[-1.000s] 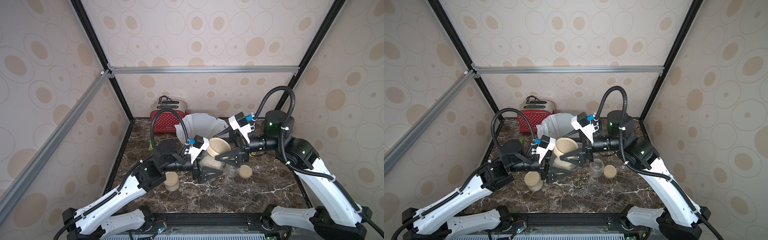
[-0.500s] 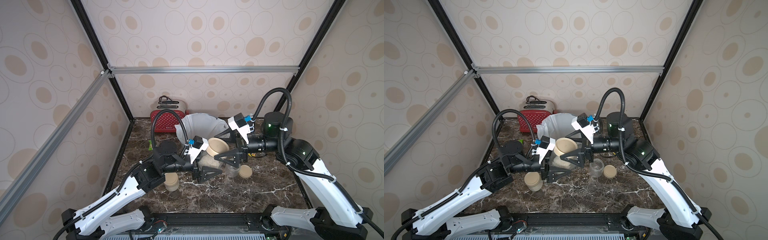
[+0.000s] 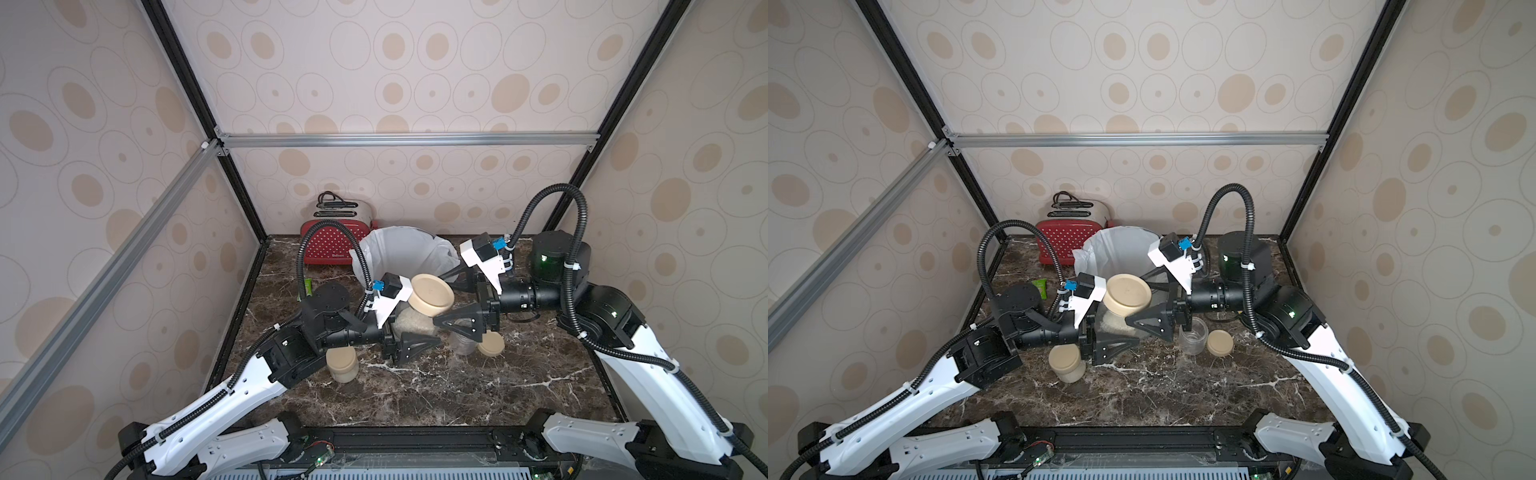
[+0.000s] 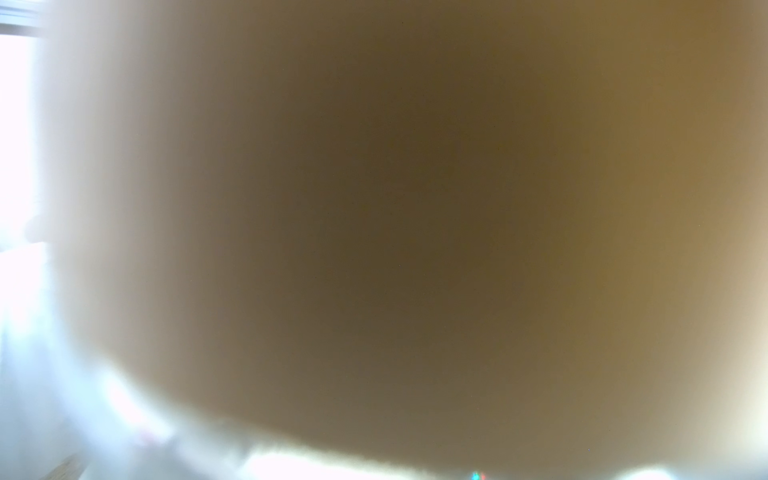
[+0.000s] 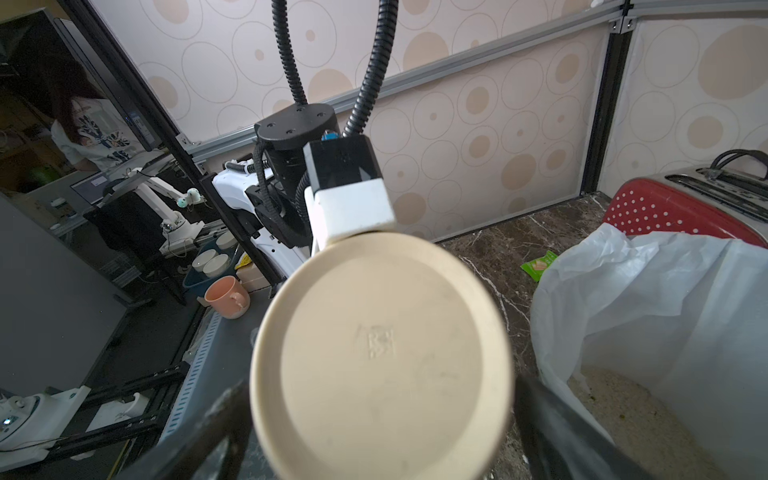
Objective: Empty moldy rice from jars
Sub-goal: Unscrew the lid from the jar.
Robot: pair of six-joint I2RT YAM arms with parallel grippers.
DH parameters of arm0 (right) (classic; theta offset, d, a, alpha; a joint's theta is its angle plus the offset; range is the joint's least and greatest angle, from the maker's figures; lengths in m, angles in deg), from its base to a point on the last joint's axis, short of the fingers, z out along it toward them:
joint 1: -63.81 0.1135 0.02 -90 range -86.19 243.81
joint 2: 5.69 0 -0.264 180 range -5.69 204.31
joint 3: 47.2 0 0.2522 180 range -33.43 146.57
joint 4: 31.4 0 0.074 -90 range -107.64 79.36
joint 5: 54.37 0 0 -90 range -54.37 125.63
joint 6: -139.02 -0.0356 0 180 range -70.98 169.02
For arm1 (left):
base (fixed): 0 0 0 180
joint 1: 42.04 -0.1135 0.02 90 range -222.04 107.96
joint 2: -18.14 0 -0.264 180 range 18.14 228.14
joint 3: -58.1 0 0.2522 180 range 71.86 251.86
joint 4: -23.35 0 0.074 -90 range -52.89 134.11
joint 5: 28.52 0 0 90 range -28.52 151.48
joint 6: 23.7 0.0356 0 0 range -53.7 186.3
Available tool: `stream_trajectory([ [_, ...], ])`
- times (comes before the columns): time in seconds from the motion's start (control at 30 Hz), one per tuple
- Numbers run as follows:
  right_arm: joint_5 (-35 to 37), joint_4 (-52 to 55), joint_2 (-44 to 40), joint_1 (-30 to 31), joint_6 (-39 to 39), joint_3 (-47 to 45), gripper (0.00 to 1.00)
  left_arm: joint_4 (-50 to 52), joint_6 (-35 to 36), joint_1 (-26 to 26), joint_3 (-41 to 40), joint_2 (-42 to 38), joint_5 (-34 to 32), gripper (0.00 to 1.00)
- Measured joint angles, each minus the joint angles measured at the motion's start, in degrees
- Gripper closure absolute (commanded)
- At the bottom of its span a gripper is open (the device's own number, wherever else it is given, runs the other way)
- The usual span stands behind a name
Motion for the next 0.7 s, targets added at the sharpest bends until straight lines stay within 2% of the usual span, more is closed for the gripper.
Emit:
stream_trajectory([
  [0.27, 3.85, 0.26, -5.53, 0.00, -4.37, -4.59, 0.00, 3.93, 2.69, -0.04, 0.00, -0.02, -3.26, 0.66],
  [0.5, 13.07, -2.25, -8.57, 0.07, -13.66, -8.46, 0.00, 8.09, 5.40, -0.07, 0.00, 0.02, -6.32, 0.65],
  [0.7, 19.58, -4.52, -8.98, 2.36, -18.29, -10.84, 0.00, 9.81, 6.91, -0.11, 0.00, 0.85, -7.98, 0.65],
])
